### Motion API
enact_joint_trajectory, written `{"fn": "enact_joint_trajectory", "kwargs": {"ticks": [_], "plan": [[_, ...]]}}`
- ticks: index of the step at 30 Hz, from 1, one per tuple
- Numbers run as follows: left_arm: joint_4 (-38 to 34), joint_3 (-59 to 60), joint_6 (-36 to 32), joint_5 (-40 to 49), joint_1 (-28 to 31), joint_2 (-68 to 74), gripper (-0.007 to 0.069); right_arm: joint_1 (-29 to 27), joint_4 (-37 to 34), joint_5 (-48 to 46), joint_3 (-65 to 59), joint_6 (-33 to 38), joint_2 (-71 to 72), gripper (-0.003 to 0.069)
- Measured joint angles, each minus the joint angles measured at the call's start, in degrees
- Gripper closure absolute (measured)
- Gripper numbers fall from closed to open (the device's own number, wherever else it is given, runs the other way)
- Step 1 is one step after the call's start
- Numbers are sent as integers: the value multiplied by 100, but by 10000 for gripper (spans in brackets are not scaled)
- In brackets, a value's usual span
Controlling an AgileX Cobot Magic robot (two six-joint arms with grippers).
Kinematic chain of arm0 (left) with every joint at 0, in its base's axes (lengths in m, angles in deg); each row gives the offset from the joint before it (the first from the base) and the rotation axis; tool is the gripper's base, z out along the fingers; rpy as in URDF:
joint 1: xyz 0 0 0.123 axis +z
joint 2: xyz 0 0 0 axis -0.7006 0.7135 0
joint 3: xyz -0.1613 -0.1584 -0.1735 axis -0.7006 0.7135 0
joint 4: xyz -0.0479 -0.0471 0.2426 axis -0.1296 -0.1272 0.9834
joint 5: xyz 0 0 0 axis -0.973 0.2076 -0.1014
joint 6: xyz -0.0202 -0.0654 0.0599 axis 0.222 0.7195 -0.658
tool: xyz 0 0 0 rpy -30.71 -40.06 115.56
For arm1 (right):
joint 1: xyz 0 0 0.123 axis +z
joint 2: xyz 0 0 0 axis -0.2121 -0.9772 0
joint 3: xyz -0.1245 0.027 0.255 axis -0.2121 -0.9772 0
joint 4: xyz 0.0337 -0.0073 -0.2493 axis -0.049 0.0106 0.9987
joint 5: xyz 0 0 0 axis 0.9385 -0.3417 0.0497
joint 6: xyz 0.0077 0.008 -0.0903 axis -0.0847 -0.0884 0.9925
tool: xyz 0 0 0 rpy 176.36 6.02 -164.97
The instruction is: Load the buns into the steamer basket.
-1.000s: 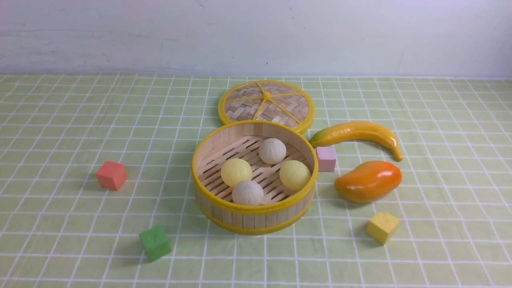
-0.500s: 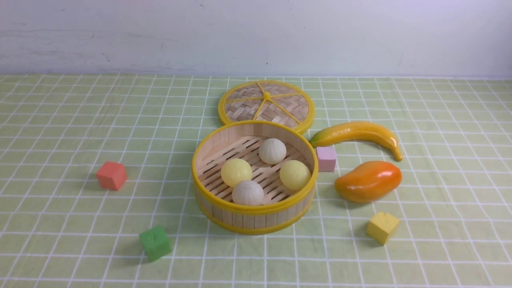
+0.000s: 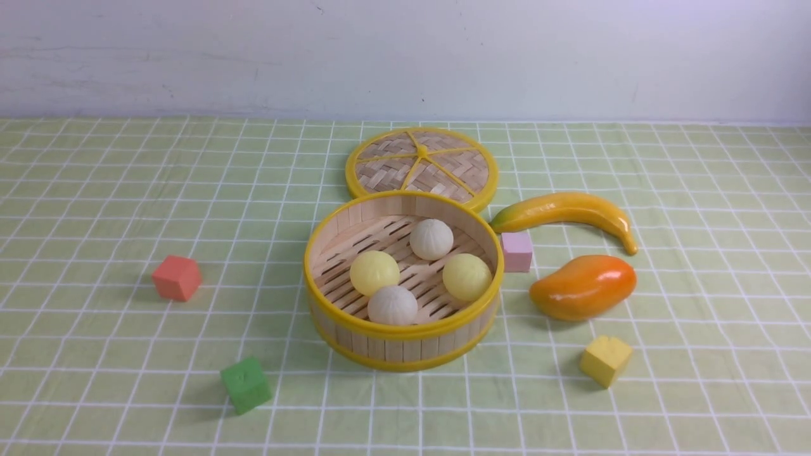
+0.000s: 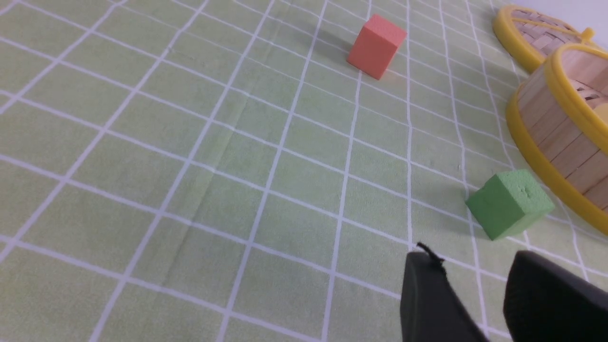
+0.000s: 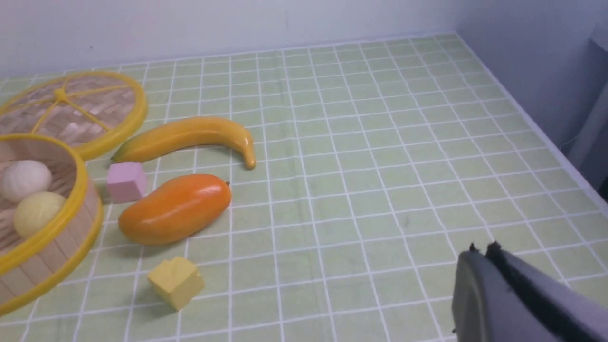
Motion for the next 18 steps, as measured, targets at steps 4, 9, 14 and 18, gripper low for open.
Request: {"fn": "enact_joint_trajectory", "kwargs": {"ticks": [4, 9, 14, 18], "plan": [[0, 0, 0, 0, 0, 0, 386, -99, 6, 752, -1214, 0, 440, 667], [0, 0, 0, 0, 0, 0, 386, -123, -35, 1918, -2652, 0, 936, 664], [0, 0, 0, 0, 0, 0, 386, -133, -46, 2329, -3599, 0, 1304, 660], [0, 0, 0, -4, 0, 0, 386, -133, -64, 2395, -3702, -44, 1428, 658]]}}
